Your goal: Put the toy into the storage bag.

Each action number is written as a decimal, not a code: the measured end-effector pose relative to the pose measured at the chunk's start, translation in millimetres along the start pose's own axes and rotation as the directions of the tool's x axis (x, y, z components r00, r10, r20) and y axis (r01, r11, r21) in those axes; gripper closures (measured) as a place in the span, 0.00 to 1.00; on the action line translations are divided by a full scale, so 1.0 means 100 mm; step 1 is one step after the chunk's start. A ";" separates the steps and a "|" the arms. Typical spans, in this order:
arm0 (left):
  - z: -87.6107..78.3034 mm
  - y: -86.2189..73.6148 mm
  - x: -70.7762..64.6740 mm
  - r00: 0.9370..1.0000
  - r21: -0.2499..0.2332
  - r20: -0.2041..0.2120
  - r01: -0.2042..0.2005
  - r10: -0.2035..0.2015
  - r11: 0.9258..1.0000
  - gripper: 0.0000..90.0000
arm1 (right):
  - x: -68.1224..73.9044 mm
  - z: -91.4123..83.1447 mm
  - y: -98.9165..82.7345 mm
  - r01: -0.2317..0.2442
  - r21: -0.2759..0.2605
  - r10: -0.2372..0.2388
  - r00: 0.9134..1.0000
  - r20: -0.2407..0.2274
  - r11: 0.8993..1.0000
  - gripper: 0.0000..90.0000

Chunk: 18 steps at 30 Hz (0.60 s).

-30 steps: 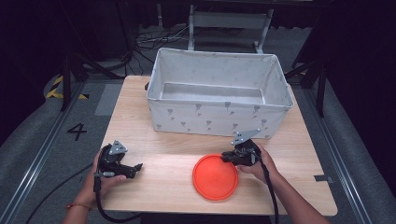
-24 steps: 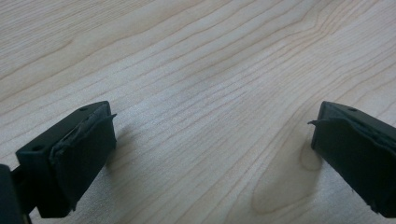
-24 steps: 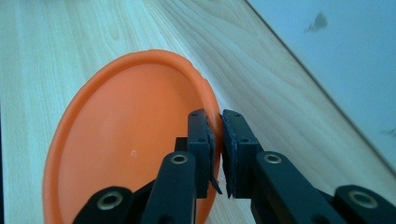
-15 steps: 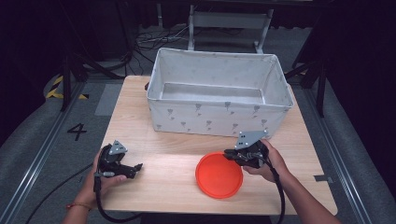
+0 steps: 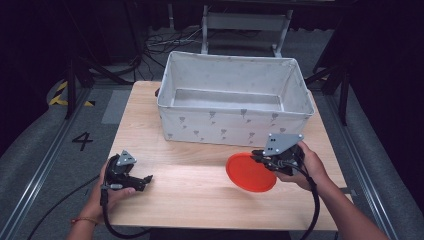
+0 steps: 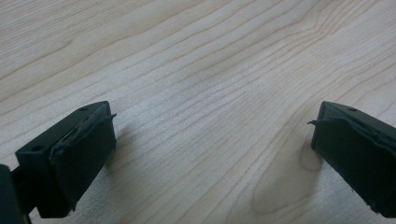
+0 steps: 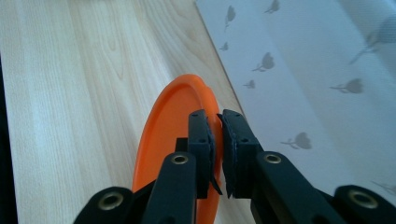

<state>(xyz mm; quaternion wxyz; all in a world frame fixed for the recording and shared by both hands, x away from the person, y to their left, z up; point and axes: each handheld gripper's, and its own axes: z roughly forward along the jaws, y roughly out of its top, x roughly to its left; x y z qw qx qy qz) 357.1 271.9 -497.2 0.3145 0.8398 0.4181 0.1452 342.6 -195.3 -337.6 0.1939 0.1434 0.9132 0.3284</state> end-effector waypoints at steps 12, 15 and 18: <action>0.00 0.00 0.00 1.000 -0.001 -0.005 -0.001 0.001 1.000 0.00 | -0.14 -0.43 -0.04 -0.013 -0.026 0.014 0.999 0.047 1.000 0.92; 0.00 0.00 0.00 1.000 -0.001 -0.005 -0.001 0.001 1.000 0.00 | -0.16 -0.53 -0.06 -0.014 -0.032 0.015 0.999 0.052 0.999 0.92; 0.00 0.00 0.00 1.000 -0.001 -0.005 -0.001 0.001 1.000 0.00 | -0.18 -0.64 -0.08 -0.022 -0.044 0.025 0.998 0.064 0.999 0.92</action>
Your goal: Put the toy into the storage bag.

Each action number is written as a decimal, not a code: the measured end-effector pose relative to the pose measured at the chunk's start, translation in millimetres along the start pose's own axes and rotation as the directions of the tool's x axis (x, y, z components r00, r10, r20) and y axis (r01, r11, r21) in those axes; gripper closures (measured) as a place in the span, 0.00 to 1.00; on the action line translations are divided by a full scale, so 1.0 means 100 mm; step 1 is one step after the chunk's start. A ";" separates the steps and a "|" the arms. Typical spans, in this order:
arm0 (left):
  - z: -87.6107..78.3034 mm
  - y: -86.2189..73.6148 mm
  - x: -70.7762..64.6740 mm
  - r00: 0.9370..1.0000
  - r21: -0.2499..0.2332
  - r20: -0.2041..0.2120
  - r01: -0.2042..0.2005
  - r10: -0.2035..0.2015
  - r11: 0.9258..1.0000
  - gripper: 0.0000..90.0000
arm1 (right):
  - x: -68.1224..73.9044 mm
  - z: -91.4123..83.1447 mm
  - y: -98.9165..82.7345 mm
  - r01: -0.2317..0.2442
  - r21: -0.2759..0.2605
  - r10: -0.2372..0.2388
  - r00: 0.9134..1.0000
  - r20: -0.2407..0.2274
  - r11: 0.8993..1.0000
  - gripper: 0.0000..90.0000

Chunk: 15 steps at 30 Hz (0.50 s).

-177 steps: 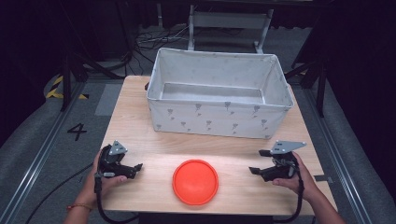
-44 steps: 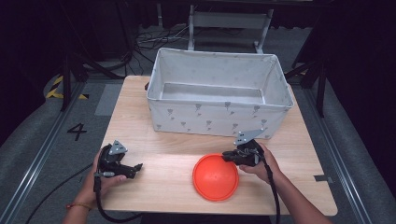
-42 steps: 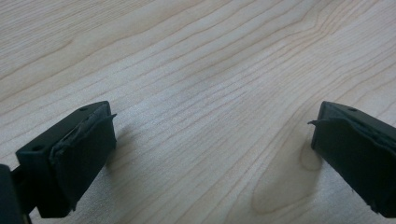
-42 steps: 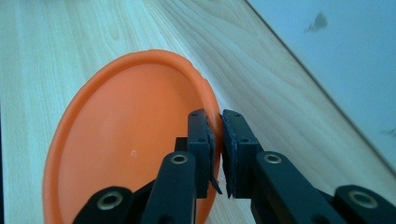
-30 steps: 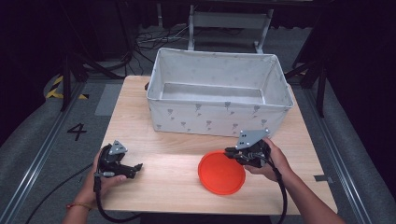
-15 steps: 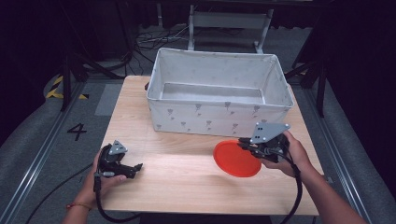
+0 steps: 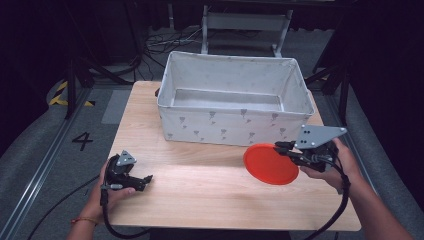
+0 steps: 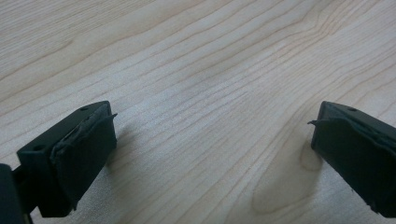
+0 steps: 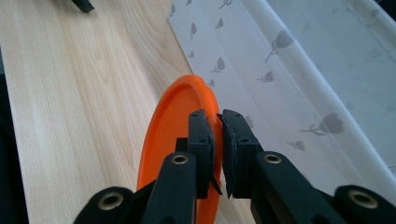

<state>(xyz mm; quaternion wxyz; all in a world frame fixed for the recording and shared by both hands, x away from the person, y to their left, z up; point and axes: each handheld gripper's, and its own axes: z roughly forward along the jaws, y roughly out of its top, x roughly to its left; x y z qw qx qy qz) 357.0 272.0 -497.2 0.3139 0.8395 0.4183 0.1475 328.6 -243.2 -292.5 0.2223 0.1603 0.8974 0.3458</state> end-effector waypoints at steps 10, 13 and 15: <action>0.00 0.00 0.00 1.000 0.000 0.000 0.000 0.000 1.000 0.00 | -0.11 -0.28 0.05 -0.017 -0.032 0.018 1.000 0.007 0.999 0.92; 0.00 0.00 0.00 1.000 0.000 0.000 0.000 0.000 1.000 0.00 | -0.15 -0.37 0.09 -0.020 -0.042 0.021 1.000 0.011 0.999 0.92; 0.00 0.00 0.00 1.000 0.000 0.000 0.000 0.000 1.000 0.00 | -0.17 -0.42 0.13 -0.015 -0.034 0.016 1.000 0.023 0.999 0.92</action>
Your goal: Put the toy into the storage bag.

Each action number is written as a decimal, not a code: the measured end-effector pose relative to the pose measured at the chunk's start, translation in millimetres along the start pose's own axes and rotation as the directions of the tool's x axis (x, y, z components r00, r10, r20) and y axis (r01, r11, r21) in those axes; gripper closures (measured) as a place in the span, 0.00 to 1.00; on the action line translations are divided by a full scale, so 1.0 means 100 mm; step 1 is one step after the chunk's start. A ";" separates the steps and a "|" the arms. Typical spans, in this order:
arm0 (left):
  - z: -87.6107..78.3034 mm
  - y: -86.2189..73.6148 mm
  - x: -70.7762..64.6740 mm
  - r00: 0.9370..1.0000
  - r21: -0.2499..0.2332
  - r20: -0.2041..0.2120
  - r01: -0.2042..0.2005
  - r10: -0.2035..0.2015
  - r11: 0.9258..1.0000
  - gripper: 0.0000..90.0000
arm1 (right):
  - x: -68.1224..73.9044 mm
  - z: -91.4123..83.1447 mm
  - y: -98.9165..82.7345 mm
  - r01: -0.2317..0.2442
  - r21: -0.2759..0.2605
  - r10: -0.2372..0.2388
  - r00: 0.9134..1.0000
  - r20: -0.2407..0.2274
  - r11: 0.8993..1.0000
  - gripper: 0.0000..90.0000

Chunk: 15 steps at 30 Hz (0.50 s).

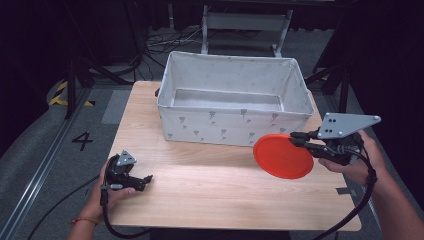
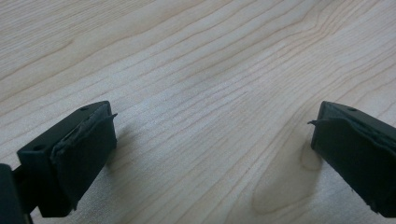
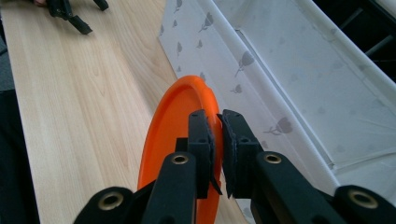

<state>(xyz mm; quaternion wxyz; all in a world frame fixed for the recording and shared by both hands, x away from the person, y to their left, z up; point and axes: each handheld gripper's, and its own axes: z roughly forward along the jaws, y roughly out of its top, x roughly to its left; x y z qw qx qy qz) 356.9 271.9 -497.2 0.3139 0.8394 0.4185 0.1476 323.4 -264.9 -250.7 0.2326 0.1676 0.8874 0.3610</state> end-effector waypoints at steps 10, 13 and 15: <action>0.00 0.00 0.00 1.000 0.000 -0.001 0.000 0.000 1.000 0.00 | -0.12 -0.18 0.19 0.016 -0.018 -0.015 0.999 0.032 1.000 0.92; 0.00 0.00 0.00 1.000 0.000 -0.001 0.000 0.000 1.000 0.01 | -0.19 -0.25 0.28 0.019 -0.022 -0.018 0.999 0.050 1.000 0.92; 0.00 0.00 0.00 1.000 0.000 -0.001 0.000 0.000 1.000 0.01 | -0.24 -0.29 0.34 0.020 -0.026 -0.019 0.998 0.063 0.999 0.92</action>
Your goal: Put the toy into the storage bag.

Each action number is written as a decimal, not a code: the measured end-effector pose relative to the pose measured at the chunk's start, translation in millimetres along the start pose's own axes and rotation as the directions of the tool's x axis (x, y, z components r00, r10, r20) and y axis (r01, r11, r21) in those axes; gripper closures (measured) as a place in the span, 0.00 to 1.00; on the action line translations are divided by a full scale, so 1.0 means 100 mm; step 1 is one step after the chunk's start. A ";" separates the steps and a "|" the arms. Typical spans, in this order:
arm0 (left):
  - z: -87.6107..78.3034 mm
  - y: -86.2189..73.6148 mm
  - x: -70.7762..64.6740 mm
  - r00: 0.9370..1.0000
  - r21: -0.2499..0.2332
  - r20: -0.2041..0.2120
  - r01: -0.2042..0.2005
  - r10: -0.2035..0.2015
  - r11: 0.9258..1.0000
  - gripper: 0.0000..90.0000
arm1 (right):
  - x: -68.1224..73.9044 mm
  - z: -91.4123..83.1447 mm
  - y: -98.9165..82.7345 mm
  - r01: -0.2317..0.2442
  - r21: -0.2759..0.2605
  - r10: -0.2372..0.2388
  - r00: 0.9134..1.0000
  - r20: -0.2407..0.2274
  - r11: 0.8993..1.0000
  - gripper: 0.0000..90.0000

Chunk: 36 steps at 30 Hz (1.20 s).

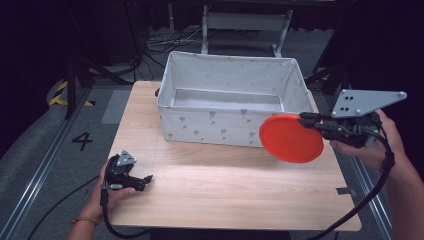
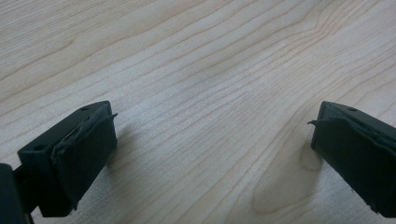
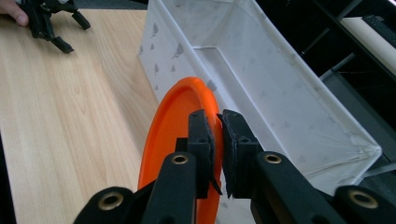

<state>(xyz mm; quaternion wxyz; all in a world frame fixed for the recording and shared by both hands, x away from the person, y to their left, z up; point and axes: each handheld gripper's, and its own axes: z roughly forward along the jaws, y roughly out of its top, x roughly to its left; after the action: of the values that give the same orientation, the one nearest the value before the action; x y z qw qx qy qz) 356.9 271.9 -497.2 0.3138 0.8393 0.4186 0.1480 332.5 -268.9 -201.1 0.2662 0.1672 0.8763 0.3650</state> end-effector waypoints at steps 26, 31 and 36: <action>0.00 0.00 0.00 1.000 0.000 0.000 0.000 0.000 1.000 0.01 | -0.89 0.27 0.41 -0.036 0.005 0.035 0.993 0.115 0.999 0.92; 0.00 0.00 0.00 1.000 0.000 0.001 0.000 0.000 1.000 0.01 | -1.07 0.42 0.38 -0.059 -0.024 0.061 0.989 0.135 0.998 0.92; 0.00 0.00 0.00 1.000 0.001 0.001 0.001 -0.001 1.000 0.00 | -1.21 0.58 0.34 -0.069 -0.025 0.072 0.988 0.133 0.997 0.92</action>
<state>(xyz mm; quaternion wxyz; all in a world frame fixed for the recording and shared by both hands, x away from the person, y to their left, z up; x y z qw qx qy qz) 357.0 271.9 -497.1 0.3138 0.8393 0.4187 0.1474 466.7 -272.9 -169.1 0.3129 0.2196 0.8463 0.3710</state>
